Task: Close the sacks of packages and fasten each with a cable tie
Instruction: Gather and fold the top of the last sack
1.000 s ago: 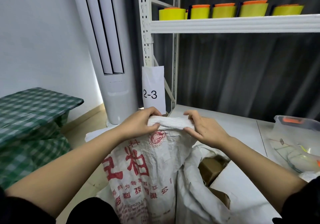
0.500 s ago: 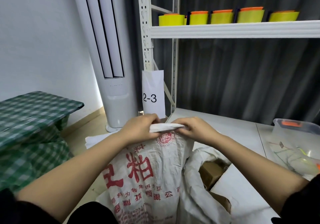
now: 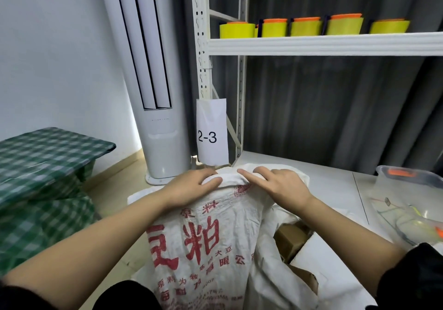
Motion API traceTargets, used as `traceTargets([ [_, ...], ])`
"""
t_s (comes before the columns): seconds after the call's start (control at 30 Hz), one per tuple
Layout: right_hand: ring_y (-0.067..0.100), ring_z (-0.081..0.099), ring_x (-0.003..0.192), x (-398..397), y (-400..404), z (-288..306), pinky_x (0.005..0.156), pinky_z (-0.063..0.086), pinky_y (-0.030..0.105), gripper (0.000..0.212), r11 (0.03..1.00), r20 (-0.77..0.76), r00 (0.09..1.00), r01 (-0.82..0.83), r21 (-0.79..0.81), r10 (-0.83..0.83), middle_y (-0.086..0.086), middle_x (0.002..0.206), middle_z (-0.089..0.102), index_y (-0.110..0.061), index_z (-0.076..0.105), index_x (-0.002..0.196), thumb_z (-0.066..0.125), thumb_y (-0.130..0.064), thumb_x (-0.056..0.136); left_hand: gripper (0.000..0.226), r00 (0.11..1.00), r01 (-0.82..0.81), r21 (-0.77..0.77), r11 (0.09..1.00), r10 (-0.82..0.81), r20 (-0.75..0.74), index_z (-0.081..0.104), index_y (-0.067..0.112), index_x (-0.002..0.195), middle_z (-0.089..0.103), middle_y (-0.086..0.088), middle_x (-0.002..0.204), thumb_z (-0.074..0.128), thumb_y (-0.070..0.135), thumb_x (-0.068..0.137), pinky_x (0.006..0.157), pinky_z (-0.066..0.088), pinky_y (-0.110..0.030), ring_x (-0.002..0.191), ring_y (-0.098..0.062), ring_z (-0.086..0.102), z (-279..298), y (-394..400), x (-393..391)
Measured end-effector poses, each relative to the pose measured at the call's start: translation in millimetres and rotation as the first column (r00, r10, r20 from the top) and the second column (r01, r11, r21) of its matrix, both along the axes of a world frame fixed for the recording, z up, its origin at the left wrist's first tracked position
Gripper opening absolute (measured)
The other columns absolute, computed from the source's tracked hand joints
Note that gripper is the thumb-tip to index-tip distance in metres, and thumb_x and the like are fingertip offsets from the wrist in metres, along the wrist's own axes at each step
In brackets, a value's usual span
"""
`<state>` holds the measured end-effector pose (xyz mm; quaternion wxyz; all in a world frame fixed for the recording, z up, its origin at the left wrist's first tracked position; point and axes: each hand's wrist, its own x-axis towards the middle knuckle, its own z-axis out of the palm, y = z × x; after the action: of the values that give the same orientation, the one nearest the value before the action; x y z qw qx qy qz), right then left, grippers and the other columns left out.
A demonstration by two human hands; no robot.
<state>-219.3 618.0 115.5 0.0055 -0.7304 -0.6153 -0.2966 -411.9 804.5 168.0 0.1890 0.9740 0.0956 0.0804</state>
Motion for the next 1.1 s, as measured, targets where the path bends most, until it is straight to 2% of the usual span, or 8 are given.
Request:
traceTargets([
  [0.13, 0.024, 0.06, 0.064, -2.9, -4.0, -2.9, 0.048, 0.054, 0.035, 0.097, 1.0, -0.018, 1.0, 0.012, 0.024, -0.011, 0.007, 0.105, 0.061, -0.03, 0.024, 0.147, 0.08, -0.014, 0.071, 0.021, 0.997, 0.039, -0.053, 0.998, -0.035, 0.066, 0.056, 0.029, 0.11, 0.06, 0.015, 0.106, 0.058, 0.032, 0.09, 0.076, 0.042, -0.018, 0.093, -0.006, 0.057, -1.8, 3.7, -1.6],
  [0.23, 0.019, 0.061, 0.098, -16.2, -3.8, 15.5, 0.078, 0.05, 0.031, 0.053, 0.996, -0.218, 0.974, 0.042, -0.076, -0.057, -0.003, 0.126, 0.059, -0.035, 0.033, 0.144, 0.05, -0.039, 0.095, 0.017, 0.98, 0.027, 0.286, 0.958, -0.082, 0.182, 0.051, 0.028, 0.105, 0.064, 0.008, 0.101, 0.054, 0.028, 0.088, 0.066, 0.043, -0.031, 0.091, -0.017, 0.06, -6.7, 9.8, -2.9],
  [0.4, 0.013, 0.045, 0.127, -42.7, 19.9, 36.6, 0.104, 0.038, 0.035, 0.054, 0.972, -0.684, 0.722, -0.071, -0.222, -0.104, -0.01, 0.148, 0.041, -0.038, 0.033, 0.143, 0.038, -0.06, 0.095, 0.018, 0.87, 0.009, 0.783, 0.622, -0.392, 0.301, 0.042, 0.018, 0.09, 0.054, -0.004, 0.079, 0.054, 0.012, 0.078, 0.041, 0.029, -0.028, 0.069, -0.023, 0.053, -16.8, 5.4, -3.5],
  [0.57, 0.027, 0.06, 0.097, -49.9, 35.3, 26.6, 0.077, 0.048, 0.04, 0.023, 0.985, -0.5, 0.866, -0.067, -0.158, -0.021, 0.003, 0.111, 0.065, -0.022, 0.054, 0.113, 0.046, -0.037, 0.097, 0.044, 0.935, 0.029, 0.574, 0.818, -0.226, 0.275, 0.051, 0.018, 0.114, 0.065, -0.003, 0.099, 0.072, 0.022, 0.075, 0.061, 0.045, -0.031, 0.09, -0.024, 0.061, -20.6, 8.5, -6.0],
  [0.7, 0.028, 0.062, 0.069, -43.3, 33.3, 14.0, 0.047, 0.038, 0.031, 0.033, 0.985, -0.144, 0.974, -0.172, 0.025, 0.174, 0.001, 0.091, 0.065, -0.025, 0.045, 0.114, 0.062, -0.018, 0.087, 0.045, 0.992, -0.015, 0.214, 0.977, 0.041, -0.118, 0.042, 0.023, 0.131, 0.058, -0.002, 0.125, 0.056, 0.033, 0.089, 0.084, 0.043, -0.031, 0.106, -0.02, 0.055, -23.8, 23.2, -19.7],
  [0.87, 0.024, 0.047, 0.045, -31.9, 31.7, 1.2, 0.037, 0.03, 0.026, 0.051, 0.973, 0.177, 0.963, -0.219, 0.071, 0.204, 0.005, 0.07, 0.053, -0.016, 0.046, 0.108, 0.076, -0.005, 0.069, 0.032, 0.995, -0.085, 0.685, 0.724, 0.027, 0.096, 0.042, 0.012, 0.106, 0.062, -0.008, 0.087, 0.063, 0.019, 0.083, 0.052, 0.04, -0.033, 0.068, -0.027, 0.061, -33.3, 29.8, -28.8],
  [1.0, 0.027, 0.061, 0.065, -40.6, 38.6, 4.8, 0.053, 0.04, 0.031, 0.036, 0.987, -0.011, 0.998, -0.059, 0.152, 0.061, 0.003, 0.079, 0.064, -0.016, 0.054, 0.101, 0.075, -0.021, 0.072, 0.043, 0.948, -0.201, 0.726, 0.657, -0.055, 0.312, 0.04, 0.01, 0.085, 0.051, -0.007, 0.058, 0.074, 0.019, 0.06, 0.037, 0.024, -0.023, 0.037, -0.024, 0.045, -42.9, 24.6, -24.9],
  [1.1, 0.02, 0.051, 0.121, -60.6, 48.4, 17.9, 0.098, 0.035, 0.04, 0.054, 0.99, -0.426, 0.904, -0.025, -0.141, -0.038, -0.001, 0.136, 0.054, -0.026, 0.04, 0.139, 0.047, -0.053, 0.093, 0.037, 0.929, -0.218, 0.731, 0.647, -0.092, 0.359, 0.043, 0.011, 0.087, 0.053, -0.007, 0.064, 0.06, 0.037, 0.067, 0.041, 0.028, -0.025, 0.044, -0.024, 0.048, -47.1, 19.9, -19.2],
])
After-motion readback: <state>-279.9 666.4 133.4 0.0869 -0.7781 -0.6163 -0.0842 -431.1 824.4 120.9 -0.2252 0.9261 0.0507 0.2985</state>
